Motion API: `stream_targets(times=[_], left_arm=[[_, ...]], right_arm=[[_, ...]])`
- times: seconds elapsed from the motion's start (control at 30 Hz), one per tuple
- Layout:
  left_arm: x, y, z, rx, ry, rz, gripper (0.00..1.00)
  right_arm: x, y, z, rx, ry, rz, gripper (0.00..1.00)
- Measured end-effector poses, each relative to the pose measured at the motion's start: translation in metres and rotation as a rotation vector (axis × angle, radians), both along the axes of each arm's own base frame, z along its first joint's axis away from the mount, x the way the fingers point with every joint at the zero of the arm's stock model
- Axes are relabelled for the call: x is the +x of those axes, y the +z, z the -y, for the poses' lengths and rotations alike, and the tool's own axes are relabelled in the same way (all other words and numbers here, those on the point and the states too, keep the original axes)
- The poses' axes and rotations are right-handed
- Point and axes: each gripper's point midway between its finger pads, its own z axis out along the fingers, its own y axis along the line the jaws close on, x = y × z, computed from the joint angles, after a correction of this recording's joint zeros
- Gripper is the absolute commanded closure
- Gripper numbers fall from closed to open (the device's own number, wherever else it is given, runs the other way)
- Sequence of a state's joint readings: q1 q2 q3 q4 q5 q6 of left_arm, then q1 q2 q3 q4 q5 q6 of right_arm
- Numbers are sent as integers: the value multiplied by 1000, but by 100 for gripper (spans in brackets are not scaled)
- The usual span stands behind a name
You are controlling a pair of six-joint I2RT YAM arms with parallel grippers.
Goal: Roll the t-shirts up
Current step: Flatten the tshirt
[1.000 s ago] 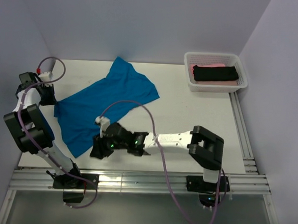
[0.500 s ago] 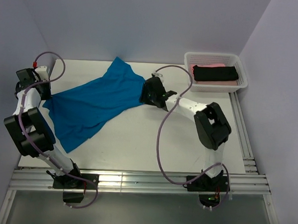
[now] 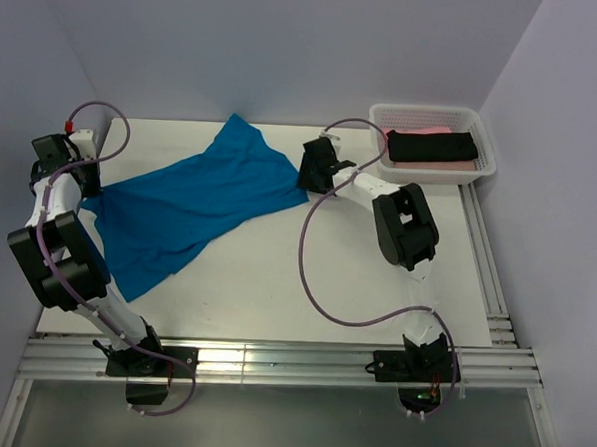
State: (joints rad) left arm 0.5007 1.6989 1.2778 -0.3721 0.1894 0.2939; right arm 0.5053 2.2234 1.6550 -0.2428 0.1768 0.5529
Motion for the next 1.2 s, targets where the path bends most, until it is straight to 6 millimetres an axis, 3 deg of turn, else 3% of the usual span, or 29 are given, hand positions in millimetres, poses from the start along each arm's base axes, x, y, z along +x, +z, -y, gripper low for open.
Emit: stream_targets(times=[0.17,0.27,0.4,0.53,0.67,0.8,0.9,1.0,1.07,1.1,1.17,1.2], left_arm=[[0,0,0,-2,-1,-1,100],[0,0,1,-5,-3,-1,100],[-1,-1,2,-8,-5,-3,100],[-1,-1,2,-11,-7,-3,100],[-2,-4,5,-20,-13,-7,100],[-7,-10,10,-32,-30,-20,100],[-13,-7,17,-35,-53,-18,100],[-11,6,21,-39,-70,16,100],[-2,15,20,-46,-74,35,100],[6,19,19,-50,-78,48,100],[25,20,14,-63,-86,58,100],[32,17,13,-72,-91,58,100]], right_arm=[[8,-2,21,-15,0,-32,38],[16,-1,10,3,41,-35,38],[9,-5,-6,16,105,-44,39],[-4,-8,-20,41,161,-76,100],[-26,-12,-23,79,184,-100,100],[-85,-2,-4,78,196,-175,100],[-122,36,-2,74,229,-192,100],[-127,102,-17,121,277,-111,97],[-107,151,-31,168,297,-38,71],[-91,171,-36,182,297,-3,50],[-48,202,-45,220,298,88,46],[-31,205,-45,226,290,110,43]])
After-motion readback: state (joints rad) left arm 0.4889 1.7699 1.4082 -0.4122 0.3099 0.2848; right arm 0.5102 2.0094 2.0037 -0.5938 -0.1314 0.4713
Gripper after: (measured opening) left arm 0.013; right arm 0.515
